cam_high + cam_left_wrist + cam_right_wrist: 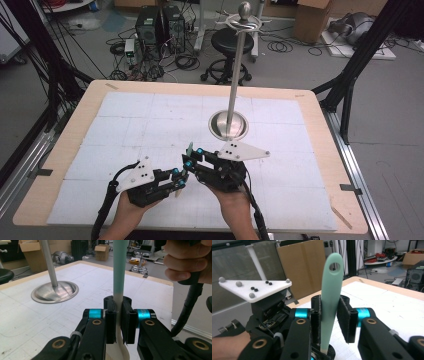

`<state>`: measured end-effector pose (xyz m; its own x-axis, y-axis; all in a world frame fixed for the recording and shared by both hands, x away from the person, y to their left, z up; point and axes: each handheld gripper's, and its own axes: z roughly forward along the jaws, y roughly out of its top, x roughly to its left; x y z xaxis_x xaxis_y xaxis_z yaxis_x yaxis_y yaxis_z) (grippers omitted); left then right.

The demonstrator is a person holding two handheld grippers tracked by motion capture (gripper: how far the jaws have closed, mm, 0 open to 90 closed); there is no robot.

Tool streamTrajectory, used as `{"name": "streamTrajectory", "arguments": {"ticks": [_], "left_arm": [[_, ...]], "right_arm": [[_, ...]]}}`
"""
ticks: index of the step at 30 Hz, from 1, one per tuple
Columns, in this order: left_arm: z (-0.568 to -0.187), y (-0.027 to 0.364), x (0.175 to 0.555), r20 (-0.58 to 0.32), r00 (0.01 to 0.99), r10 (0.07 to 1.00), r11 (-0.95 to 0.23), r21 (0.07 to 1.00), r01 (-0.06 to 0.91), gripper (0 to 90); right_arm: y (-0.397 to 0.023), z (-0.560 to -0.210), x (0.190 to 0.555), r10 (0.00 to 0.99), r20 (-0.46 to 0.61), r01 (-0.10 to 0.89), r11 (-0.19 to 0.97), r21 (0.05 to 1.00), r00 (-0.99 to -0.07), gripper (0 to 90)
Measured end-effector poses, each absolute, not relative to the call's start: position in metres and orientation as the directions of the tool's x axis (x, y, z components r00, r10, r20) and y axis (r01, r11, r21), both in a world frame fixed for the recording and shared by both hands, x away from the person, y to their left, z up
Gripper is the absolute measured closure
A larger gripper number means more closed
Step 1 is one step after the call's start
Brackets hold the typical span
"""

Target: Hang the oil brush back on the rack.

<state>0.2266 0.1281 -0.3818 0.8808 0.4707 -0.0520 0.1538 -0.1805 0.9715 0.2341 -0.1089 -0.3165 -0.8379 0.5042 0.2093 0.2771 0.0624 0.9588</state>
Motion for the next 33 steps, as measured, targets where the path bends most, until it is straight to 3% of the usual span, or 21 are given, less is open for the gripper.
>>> {"name": "streamTrajectory", "arguments": {"ticks": [8, 9, 10, 12, 15, 16, 18, 22, 27, 33], "left_arm": [[-0.381, 0.129, 0.227, -0.067, 0.894, 0.443, -0.177, 0.971, 0.160, 82.5], [-0.381, 0.130, 0.229, -0.103, 0.906, 0.410, -0.159, 0.970, 0.183, 70.1], [-0.380, 0.131, 0.231, -0.140, 0.915, 0.379, -0.145, 0.967, 0.208, 70.1], [-0.380, 0.133, 0.232, -0.153, 0.926, 0.345, -0.154, 0.964, 0.217, 57.1], [-0.379, 0.137, 0.234, -0.169, 0.943, 0.288, -0.155, 0.963, 0.220, 49.7], [-0.379, 0.139, 0.235, -0.177, 0.950, 0.256, -0.144, 0.965, 0.218, 49.4], [-0.378, 0.140, 0.234, -0.193, 0.961, 0.197, -0.118, 0.969, 0.219, 49.5], [-0.378, 0.141, 0.234, -0.214, 0.970, 0.114, -0.109, 0.968, 0.226, 50.3], [-0.379, 0.140, 0.233, -0.218, 0.975, 0.031, -0.102, 0.970, 0.220, 53.8], [-0.379, 0.141, 0.232, -0.224, 0.975, -0.002, -0.107, 0.969, 0.222, 58.4]], "right_arm": [[-0.111, -0.316, 0.234, 0.483, 0.231, 0.296, 0.062, 0.953, -0.845, 76.1], [-0.113, -0.315, 0.235, 0.462, 0.233, 0.292, 0.062, 0.954, -0.856, 76.2], [-0.113, -0.315, 0.235, 0.462, 0.233, 0.292, 0.062, 0.954, -0.856, 76.2], [-0.116, -0.314, 0.235, 0.440, 0.222, 0.281, 0.073, 0.957, -0.870, 76.2], [-0.120, -0.315, 0.236, 0.376, 0.235, 0.282, 0.077, 0.956, -0.897, 76.2], [-0.123, -0.317, 0.239, 0.297, 0.226, 0.261, 0.084, 0.962, -0.928, 76.2], [-0.124, -0.318, 0.239, 0.272, 0.227, 0.258, 0.081, 0.963, -0.935, 76.2], [-0.128, -0.321, 0.243, 0.115, 0.236, 0.244, 0.066, 0.968, -0.965, 76.1], [-0.129, -0.320, 0.245, 0.022, 0.212, 0.213, 0.061, 0.975, -0.977, 76.1], [-0.127, -0.320, 0.247, -0.050, 0.188, 0.186, 0.045, 0.982, -0.981, 76.1]]}}
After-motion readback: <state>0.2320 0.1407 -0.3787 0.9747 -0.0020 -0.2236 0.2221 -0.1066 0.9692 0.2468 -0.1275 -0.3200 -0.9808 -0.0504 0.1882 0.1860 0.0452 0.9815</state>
